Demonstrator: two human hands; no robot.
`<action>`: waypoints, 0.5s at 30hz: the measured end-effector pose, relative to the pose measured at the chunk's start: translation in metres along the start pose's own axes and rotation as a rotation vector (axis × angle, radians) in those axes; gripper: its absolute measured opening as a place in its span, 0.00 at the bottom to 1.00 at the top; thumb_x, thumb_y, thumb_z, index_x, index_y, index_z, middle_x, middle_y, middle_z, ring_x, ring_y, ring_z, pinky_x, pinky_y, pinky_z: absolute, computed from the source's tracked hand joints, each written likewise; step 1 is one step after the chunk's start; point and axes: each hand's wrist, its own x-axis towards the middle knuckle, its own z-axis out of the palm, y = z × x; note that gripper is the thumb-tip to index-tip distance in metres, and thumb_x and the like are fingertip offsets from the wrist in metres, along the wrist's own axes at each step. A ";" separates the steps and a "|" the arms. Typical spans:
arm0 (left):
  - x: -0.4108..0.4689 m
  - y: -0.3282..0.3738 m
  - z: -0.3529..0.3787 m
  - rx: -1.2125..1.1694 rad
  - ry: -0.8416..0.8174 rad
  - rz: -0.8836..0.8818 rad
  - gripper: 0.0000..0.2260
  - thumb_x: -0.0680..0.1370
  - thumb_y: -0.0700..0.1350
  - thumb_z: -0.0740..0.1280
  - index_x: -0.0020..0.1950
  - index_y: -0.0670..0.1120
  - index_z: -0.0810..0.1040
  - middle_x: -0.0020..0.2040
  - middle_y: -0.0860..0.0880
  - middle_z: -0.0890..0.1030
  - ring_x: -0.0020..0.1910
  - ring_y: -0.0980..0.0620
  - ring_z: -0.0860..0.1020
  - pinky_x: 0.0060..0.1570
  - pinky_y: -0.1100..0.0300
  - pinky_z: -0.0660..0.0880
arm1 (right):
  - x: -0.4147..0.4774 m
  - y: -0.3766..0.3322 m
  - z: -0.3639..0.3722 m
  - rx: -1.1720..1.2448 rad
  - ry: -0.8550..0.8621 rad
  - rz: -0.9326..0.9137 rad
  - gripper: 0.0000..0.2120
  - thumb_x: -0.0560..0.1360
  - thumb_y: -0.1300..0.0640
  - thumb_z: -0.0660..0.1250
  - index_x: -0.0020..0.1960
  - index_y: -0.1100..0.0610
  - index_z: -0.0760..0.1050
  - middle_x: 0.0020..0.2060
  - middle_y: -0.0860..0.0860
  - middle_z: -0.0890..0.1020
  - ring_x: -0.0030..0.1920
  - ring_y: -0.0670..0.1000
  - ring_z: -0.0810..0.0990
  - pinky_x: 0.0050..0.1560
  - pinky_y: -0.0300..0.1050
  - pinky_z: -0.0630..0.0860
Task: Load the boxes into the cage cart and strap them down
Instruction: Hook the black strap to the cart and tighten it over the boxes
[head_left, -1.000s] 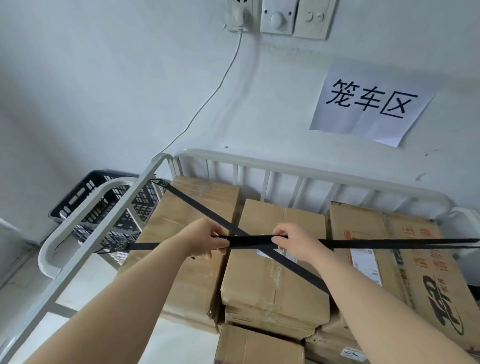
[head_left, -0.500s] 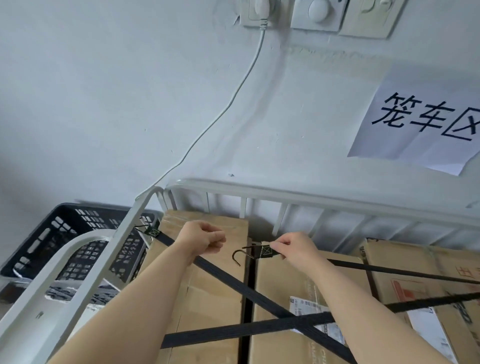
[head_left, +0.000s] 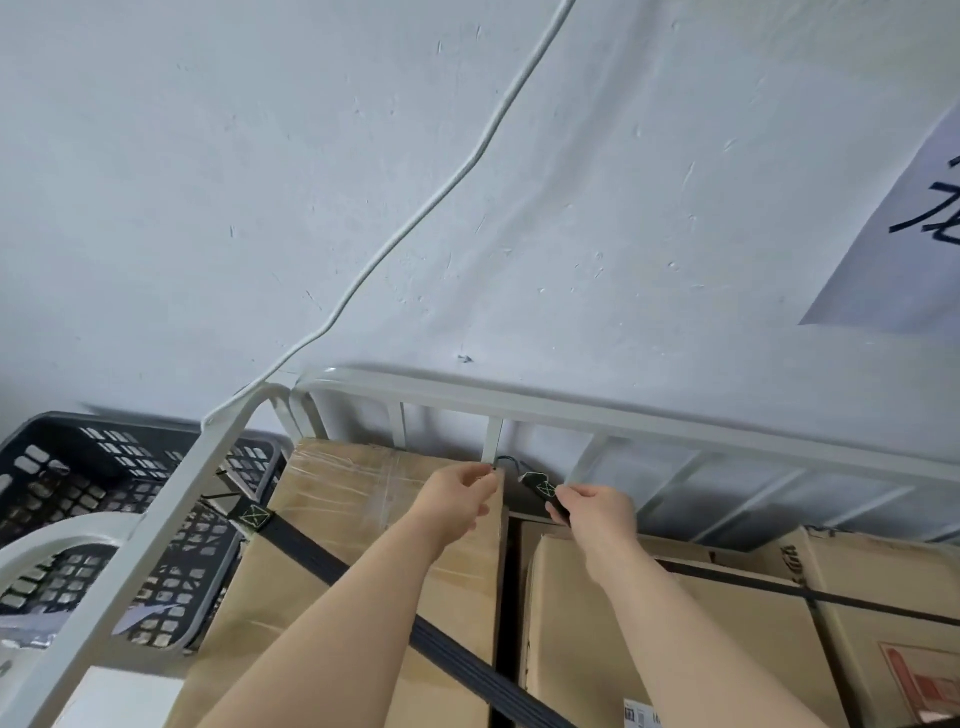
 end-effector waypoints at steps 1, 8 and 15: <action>0.008 0.000 0.003 0.011 0.000 0.007 0.20 0.80 0.50 0.63 0.72 0.48 0.69 0.62 0.52 0.77 0.54 0.54 0.78 0.54 0.56 0.76 | 0.006 0.000 0.002 0.029 0.025 0.011 0.14 0.76 0.65 0.65 0.33 0.56 0.78 0.33 0.53 0.84 0.34 0.48 0.83 0.38 0.40 0.75; 0.060 -0.015 0.009 0.601 0.208 0.140 0.17 0.81 0.49 0.59 0.69 0.48 0.71 0.67 0.49 0.75 0.64 0.48 0.73 0.60 0.54 0.70 | 0.055 -0.001 0.023 0.179 0.103 0.025 0.05 0.75 0.63 0.68 0.46 0.56 0.81 0.36 0.51 0.85 0.41 0.48 0.82 0.35 0.39 0.72; 0.076 -0.031 -0.008 1.119 0.284 0.196 0.18 0.80 0.51 0.57 0.69 0.51 0.69 0.68 0.52 0.72 0.68 0.50 0.67 0.65 0.53 0.62 | 0.073 0.007 0.051 0.082 -0.026 -0.058 0.08 0.73 0.64 0.68 0.39 0.54 0.82 0.34 0.50 0.85 0.42 0.51 0.83 0.39 0.41 0.75</action>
